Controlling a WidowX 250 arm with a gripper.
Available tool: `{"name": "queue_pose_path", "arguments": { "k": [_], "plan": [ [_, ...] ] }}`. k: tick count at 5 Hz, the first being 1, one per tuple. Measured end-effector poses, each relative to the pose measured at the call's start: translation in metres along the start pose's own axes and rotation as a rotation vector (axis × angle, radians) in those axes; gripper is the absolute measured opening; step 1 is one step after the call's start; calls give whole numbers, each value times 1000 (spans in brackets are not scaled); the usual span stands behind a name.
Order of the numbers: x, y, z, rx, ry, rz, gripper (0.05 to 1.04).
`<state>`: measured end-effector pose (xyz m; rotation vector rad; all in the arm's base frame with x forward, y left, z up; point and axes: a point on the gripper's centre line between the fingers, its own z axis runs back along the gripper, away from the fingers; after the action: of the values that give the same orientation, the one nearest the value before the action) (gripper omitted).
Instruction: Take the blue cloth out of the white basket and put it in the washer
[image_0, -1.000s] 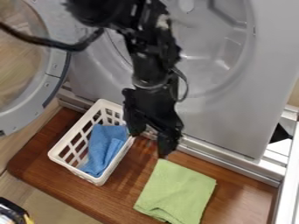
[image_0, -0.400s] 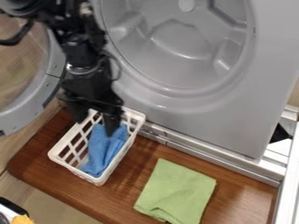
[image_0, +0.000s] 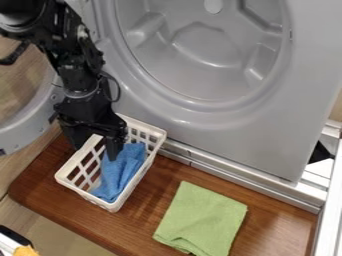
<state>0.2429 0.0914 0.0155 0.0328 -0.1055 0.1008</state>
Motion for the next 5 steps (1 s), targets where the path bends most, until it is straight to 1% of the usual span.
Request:
{"name": "queue_pose_path", "arguments": {
  "k": [2,3,4,5],
  "plan": [
    [2,-6,-30,-6,-33,42,1001],
    [3,-10,-49,-21,-2,44,1001],
    [4,-11,-63,-19,21,56,969],
    [4,-12,-72,-2,48,76,685]
  ]
}}
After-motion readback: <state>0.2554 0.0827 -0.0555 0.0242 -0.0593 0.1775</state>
